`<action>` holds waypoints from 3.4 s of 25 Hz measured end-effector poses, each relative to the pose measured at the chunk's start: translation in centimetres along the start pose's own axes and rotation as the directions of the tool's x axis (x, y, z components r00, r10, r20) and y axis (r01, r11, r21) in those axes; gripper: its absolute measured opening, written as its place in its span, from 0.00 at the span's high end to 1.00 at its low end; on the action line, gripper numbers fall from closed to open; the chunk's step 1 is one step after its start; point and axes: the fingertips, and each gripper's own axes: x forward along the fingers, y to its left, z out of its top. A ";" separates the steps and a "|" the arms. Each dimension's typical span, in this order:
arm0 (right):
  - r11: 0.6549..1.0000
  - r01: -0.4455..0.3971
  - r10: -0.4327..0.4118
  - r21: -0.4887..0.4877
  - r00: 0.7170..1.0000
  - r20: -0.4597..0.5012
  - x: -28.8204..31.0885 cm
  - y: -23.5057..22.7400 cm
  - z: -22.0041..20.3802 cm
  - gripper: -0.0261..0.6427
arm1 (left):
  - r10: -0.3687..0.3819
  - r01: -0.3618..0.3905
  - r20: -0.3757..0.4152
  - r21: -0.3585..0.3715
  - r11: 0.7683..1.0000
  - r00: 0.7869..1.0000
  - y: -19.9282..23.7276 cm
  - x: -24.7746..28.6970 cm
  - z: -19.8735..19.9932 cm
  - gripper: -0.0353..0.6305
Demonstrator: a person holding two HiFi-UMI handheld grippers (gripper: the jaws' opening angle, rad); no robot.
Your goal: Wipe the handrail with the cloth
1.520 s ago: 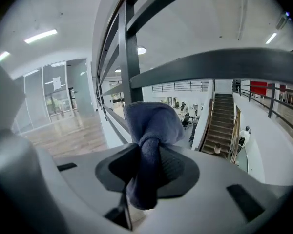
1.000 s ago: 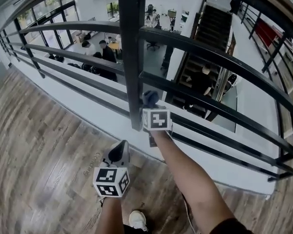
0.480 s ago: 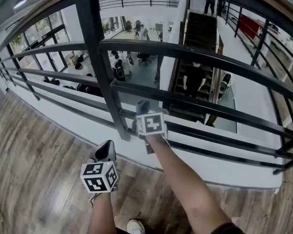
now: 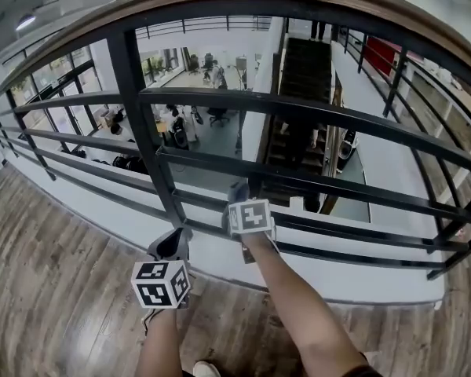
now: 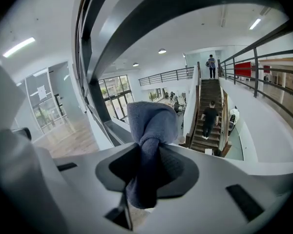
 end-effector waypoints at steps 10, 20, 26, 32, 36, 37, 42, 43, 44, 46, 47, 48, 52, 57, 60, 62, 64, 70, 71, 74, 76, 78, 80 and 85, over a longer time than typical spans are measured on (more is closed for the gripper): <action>0.997 0.078 -0.079 0.013 0.997 0.006 -7.1 -9.0 -3.8 0.80 | -0.078 0.081 -0.041 0.067 0.994 0.996 -7.3 1.1 -0.8 0.94; 0.989 0.144 -0.145 0.025 0.989 0.041 -13.2 -16.9 -7.4 0.80 | -0.168 0.175 -0.059 0.141 0.974 0.984 -15.0 2.3 -2.3 0.94; 0.984 0.168 -0.170 0.062 0.985 0.021 -17.9 -23.6 -9.7 0.80 | -0.245 0.248 -0.040 0.133 0.959 0.969 -19.6 2.5 -2.0 0.94; 0.967 0.228 -0.232 0.115 0.972 0.027 -23.3 -30.5 -12.4 0.80 | -0.298 0.304 -0.061 0.234 0.923 0.952 -24.3 1.8 -3.5 0.94; 0.955 0.267 -0.273 0.128 0.962 0.028 -26.5 -34.7 -13.9 0.80 | -0.331 0.343 -0.090 0.241 0.908 0.939 -26.7 1.6 -4.8 0.94; 0.952 0.277 -0.282 0.131 0.959 0.026 -27.4 -35.8 -14.2 0.80 | -0.341 0.354 -0.094 0.225 0.908 0.935 -27.3 1.6 -5.1 0.94; 0.916 0.365 -0.375 0.169 0.927 0.029 -31.2 -42.0 -15.8 0.81 | -0.418 0.430 -0.101 0.184 0.884 0.903 -30.0 1.9 -5.6 0.94; 0.903 0.392 -0.404 0.176 0.914 0.031 -32.1 -43.5 -16.0 0.81 | -0.436 0.446 -0.096 0.166 0.879 0.895 -30.6 1.8 -5.7 0.94; 0.888 0.417 -0.430 0.193 0.902 0.033 -33.2 -45.0 -16.3 0.81 | -0.452 0.461 -0.091 0.154 0.874 0.887 -31.3 1.7 -5.8 0.94; 0.859 0.453 -0.473 0.237 0.880 0.031 -35.3 -47.8 -17.2 0.81 | -0.478 0.485 -0.084 0.159 0.860 0.874 -32.7 1.3 -6.2 0.94; 0.846 0.470 -0.491 0.252 0.871 0.027 -36.3 -49.1 -17.6 0.81 | -0.486 0.494 -0.085 0.166 0.854 0.870 -33.3 1.1 -6.5 0.94; 0.835 0.486 -0.508 0.260 0.861 0.020 -37.2 -50.3 -18.0 0.81 | -0.493 0.501 -0.090 0.170 0.848 0.865 -33.7 0.9 -6.8 0.94; 0.797 0.540 -0.560 0.270 0.829 -0.004 -39.7 -54.1 -19.3 0.81 | -0.508 0.518 -0.102 0.176 0.837 0.855 -35.2 0.7 -7.4 0.94; 0.765 0.598 -0.614 0.239 0.790 -0.010 -42.1 -57.7 -19.9 0.81 | -0.515 0.525 -0.099 0.180 0.832 0.851 -37.3 1.4 -7.4 0.94; 0.737 0.633 -0.648 0.238 0.762 -0.019 -44.3 -60.2 -20.9 0.81 | -0.543 0.551 -0.098 0.171 0.817 0.834 -39.7 1.5 -7.5 0.94; 0.714 0.657 -0.672 0.242 0.740 -0.026 -45.7 -62.0 -21.5 0.81 | -0.568 0.575 -0.090 0.156 0.803 0.818 -41.4 1.3 -7.4 0.94; 0.684 0.689 -0.703 0.240 0.710 -0.038 -47.3 -63.7 -22.3 0.81 | -0.591 0.598 -0.088 0.144 0.789 0.802 -42.9 1.0 -7.6 0.94; 0.608 0.751 -0.768 0.258 0.639 -0.049 -51.4 -67.8 -24.2 0.81 | -0.632 0.639 -0.101 0.165 0.751 0.768 -44.6 0.1 -8.3 0.94; 0.600 0.755 -0.773 0.264 0.632 -0.050 -52.0 -68.3 -24.4 0.81 | -0.632 0.640 -0.103 0.174 0.749 0.768 -44.6 0.1 -8.4 0.94; 0.595 0.754 -0.770 0.278 0.634 -0.075 -52.6 -69.4 -25.0 0.81 | -0.614 0.621 -0.099 0.161 0.767 0.783 -44.0 0.1 -7.7 0.94; 0.592 0.756 -0.767 0.278 0.635 -0.094 -52.4 -69.6 -25.1 0.81 | -0.600 0.605 -0.085 0.142 0.783 0.796 -42.9 0.5 -7.3 0.94; 0.574 0.777 -0.786 0.257 0.611 -0.090 -52.5 -69.2 -24.9 0.81 | -0.592 0.595 -0.068 0.138 0.791 0.803 -41.5 0.8 -7.0 0.94; 0.557 0.793 -0.814 0.248 0.580 -0.025 -52.9 -67.9 -24.1 0.81 | -0.581 0.583 -0.059 0.146 0.799 0.812 -40.3 0.5 -6.3 0.94; 0.636 0.711 -0.771 0.299 0.571 0.282 -50.6 -60.1 -19.8 0.81 | -0.543 0.538 -0.006 0.143 0.831 0.840 -37.2 1.1 -4.5 0.94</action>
